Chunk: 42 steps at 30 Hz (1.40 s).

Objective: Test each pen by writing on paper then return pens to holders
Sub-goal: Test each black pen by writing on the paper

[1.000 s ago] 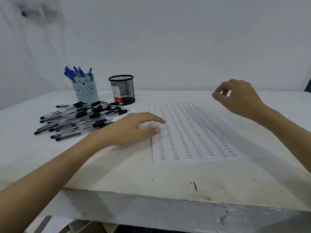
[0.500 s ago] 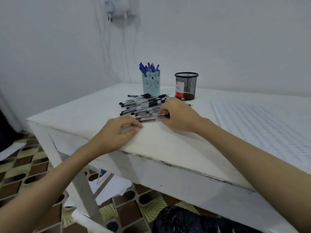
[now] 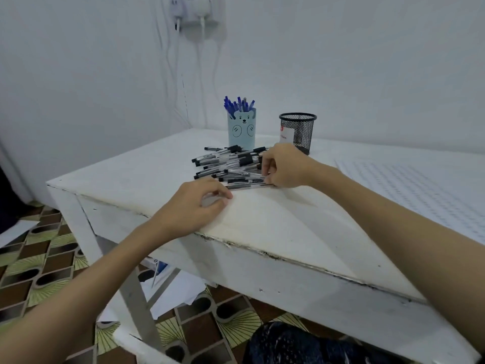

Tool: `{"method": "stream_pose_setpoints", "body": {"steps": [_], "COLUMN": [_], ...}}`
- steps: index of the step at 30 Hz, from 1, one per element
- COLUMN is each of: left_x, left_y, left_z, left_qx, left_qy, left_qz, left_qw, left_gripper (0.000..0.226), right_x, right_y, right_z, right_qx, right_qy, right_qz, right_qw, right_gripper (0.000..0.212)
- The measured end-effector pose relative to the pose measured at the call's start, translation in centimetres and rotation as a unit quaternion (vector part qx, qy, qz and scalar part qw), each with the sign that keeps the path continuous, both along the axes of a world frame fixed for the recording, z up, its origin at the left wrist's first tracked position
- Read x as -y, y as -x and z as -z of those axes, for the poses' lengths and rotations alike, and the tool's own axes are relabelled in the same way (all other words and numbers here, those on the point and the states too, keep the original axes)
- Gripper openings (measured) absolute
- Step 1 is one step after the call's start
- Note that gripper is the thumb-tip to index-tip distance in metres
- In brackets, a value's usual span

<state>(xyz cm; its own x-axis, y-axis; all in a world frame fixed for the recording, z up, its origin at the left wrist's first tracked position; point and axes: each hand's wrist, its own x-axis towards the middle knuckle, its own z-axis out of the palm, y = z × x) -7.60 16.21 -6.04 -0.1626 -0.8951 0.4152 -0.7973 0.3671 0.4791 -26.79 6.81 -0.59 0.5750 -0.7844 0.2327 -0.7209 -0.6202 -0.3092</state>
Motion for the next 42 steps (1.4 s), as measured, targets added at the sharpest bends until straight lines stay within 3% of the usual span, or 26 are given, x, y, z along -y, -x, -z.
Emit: {"method": "stream_pose_setpoints", "body": {"steps": [4,7,11,15,18,21,25,29,33,35,38,42], "left_x": [0.7,1.9,4.5,7.0,8.7,10.4,12.4,13.4,14.0,14.2,14.3,14.4], "left_y": [1.8,4.9,10.9,17.9,22.2,25.7,27.8,28.8,29.0,29.2,29.1,28.7], "left_z": [-0.9,-1.8,-2.4,-2.5,-2.5,-2.6,-2.2,-1.6,-1.1,-0.9,-1.0,-1.2], "left_qx": [0.016,0.002,0.036,0.059,0.062,0.090,0.114,0.138,0.124,0.125,0.146,0.162], "left_qy": [0.026,0.039,0.041,0.031,-0.003,-0.031,-0.070,-0.112,-0.087,-0.076,-0.099,-0.136], "left_qz": [0.011,0.050,0.110,0.176,0.210,0.233,0.241,0.261,0.258,0.248,0.248,0.260], "left_qw": [0.999,0.998,0.992,0.982,0.976,0.968,0.961,0.949,0.954,0.958,0.953,0.942], "left_gripper": [0.015,0.014,0.012,0.012,0.012,0.018,0.030,0.044,0.045,0.048,0.063,0.076], "right_x": [0.4,0.3,-0.5,-1.0,-1.7,-1.9,-1.9,-1.8,-1.2,-1.3,-1.7,-2.4], "right_y": [3.5,7.7,14.8,21.8,25.9,28.9,30.2,30.3,30.0,29.9,29.4,28.0], "right_z": [-1.7,-2.4,-3.3,-3.1,-2.9,-2.3,-1.6,-1.2,-0.9,-0.5,0.7,2.5], "right_qx": [0.050,0.207,0.402,0.558,0.657,0.701,0.714,0.723,0.657,0.573,0.490,0.450], "right_qy": [-0.024,-0.117,-0.259,-0.320,-0.345,-0.335,-0.317,-0.309,-0.286,-0.295,-0.273,-0.136], "right_qz": [0.054,0.094,0.114,0.163,0.163,0.169,0.167,0.147,0.158,0.197,0.252,0.279], "right_qw": [0.997,0.967,0.871,0.748,0.650,0.607,0.602,0.601,0.680,0.739,0.788,0.838], "right_gripper": [0.010,0.017,0.018,0.015,0.059,0.069,0.057,0.078,0.052,0.064,0.077,0.034]}}
